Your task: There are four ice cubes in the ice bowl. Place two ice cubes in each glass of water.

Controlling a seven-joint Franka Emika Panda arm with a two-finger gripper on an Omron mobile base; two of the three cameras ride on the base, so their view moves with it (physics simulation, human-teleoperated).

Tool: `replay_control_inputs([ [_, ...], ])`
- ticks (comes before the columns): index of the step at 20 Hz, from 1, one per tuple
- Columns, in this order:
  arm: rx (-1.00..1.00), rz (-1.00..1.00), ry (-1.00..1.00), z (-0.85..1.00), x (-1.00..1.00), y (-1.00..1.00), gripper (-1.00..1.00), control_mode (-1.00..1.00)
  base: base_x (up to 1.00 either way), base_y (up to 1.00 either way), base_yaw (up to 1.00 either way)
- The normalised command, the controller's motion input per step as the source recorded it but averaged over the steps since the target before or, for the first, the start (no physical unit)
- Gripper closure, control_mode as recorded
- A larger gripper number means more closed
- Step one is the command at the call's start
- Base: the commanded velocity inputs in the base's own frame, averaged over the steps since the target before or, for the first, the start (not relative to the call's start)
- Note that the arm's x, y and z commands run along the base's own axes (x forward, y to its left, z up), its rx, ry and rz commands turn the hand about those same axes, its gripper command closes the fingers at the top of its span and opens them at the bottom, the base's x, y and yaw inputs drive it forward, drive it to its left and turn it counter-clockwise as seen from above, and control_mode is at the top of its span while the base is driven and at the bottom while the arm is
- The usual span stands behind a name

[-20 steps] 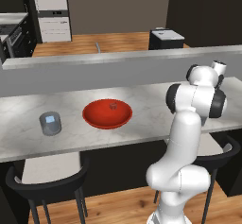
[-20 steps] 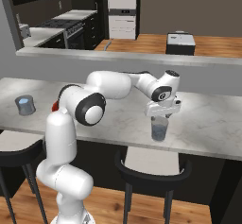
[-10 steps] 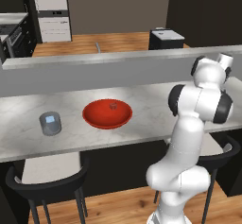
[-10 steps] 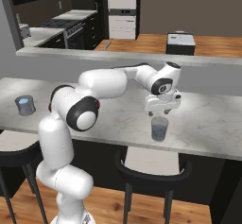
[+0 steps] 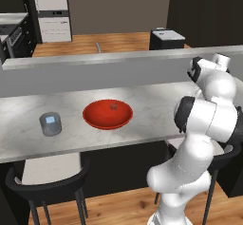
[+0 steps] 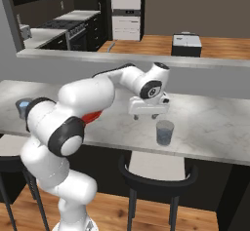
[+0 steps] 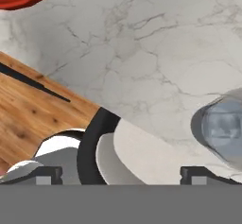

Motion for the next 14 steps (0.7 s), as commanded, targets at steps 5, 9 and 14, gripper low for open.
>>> replay_control_inputs([
  [5,0.0,-0.17,0.0,0.08,0.06,1.0,-1.0,-1.0,0.0,0.0,0.0],
  [9,0.0,-0.13,0.0,0.44,0.28,1.0,-1.0,-1.0,0.0,0.0,0.0],
  [14,0.0,-0.11,0.03,0.61,0.1,0.96,-1.0,-1.0,0.0,0.0,0.0],
])
